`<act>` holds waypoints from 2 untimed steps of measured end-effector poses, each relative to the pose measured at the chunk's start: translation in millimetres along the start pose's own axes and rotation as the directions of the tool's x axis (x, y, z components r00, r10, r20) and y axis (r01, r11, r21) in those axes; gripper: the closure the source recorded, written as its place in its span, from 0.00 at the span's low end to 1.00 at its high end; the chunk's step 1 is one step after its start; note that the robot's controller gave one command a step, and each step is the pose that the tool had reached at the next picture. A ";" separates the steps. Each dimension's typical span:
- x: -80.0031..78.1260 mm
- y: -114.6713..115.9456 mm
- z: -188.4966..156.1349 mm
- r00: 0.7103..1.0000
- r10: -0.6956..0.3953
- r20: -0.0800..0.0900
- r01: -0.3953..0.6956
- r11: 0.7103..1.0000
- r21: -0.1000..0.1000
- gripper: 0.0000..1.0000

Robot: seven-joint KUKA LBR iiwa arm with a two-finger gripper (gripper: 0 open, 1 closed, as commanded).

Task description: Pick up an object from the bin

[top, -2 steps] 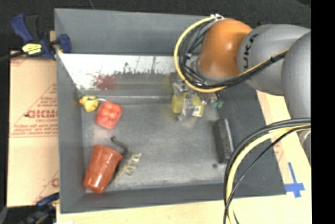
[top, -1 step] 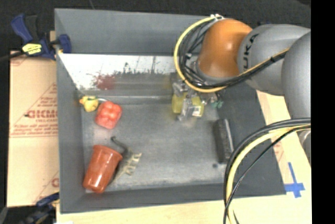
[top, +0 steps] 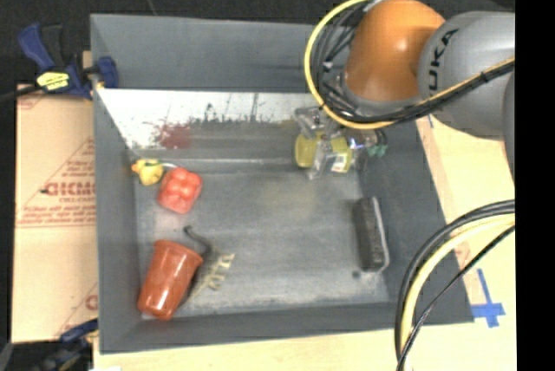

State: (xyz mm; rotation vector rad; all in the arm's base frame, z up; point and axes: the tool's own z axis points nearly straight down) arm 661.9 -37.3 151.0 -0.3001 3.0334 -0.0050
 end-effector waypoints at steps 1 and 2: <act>7.1 1.4 37.4 1.000 0.000 -0.010 0.000 1.000 -0.003 1.00; -2.9 -1.5 -23.7 1.000 0.002 0.005 -0.002 1.000 0.001 1.00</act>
Offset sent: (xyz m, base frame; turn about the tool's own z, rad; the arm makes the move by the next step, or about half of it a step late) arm -0.0007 -0.0001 0.0221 0.0003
